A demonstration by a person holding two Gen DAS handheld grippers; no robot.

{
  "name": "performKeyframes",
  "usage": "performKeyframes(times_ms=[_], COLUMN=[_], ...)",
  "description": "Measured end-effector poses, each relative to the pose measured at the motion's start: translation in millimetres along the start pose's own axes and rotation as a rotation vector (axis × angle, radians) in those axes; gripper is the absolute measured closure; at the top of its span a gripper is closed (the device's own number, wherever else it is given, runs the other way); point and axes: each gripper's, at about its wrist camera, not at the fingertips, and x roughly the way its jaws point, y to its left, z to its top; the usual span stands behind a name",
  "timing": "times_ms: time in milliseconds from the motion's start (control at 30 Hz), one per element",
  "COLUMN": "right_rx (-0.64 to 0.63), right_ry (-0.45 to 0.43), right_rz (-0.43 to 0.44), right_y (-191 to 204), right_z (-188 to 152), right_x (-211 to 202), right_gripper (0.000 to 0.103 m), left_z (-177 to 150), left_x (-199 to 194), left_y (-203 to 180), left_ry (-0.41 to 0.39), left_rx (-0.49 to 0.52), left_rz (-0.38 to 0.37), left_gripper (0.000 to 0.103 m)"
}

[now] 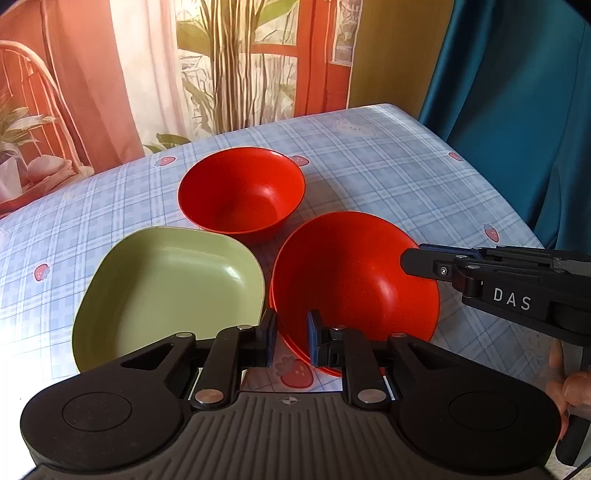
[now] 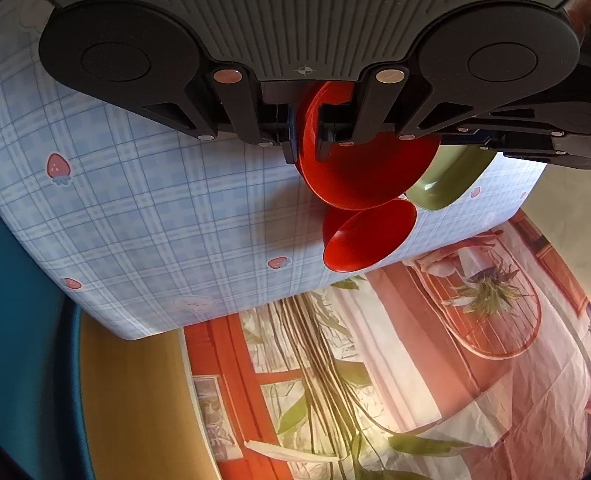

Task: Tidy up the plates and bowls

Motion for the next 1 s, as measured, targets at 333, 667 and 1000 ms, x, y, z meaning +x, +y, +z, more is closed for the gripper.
performKeyframes(times_ms=[333,667,1000], right_rx=[0.019,0.010,0.023], right_ry=[-0.012,-0.020,-0.024], right_rz=[-0.004,0.000,0.000], right_y=[-1.2,5.3,13.1], right_z=[2.9,17.9,42.0], right_x=[-1.0,6.7,32.0], right_gripper=[0.088,0.087,0.087], left_z=[1.0,21.0,58.0], left_x=[-3.9,-12.1,0.5], left_y=[4.3,28.1,74.1], left_ry=[-0.008,-0.050,-0.094], left_rx=[-0.034,-0.054,-0.186], left_rz=[-0.027,-0.014,0.021], left_gripper=[0.076,0.076,0.076])
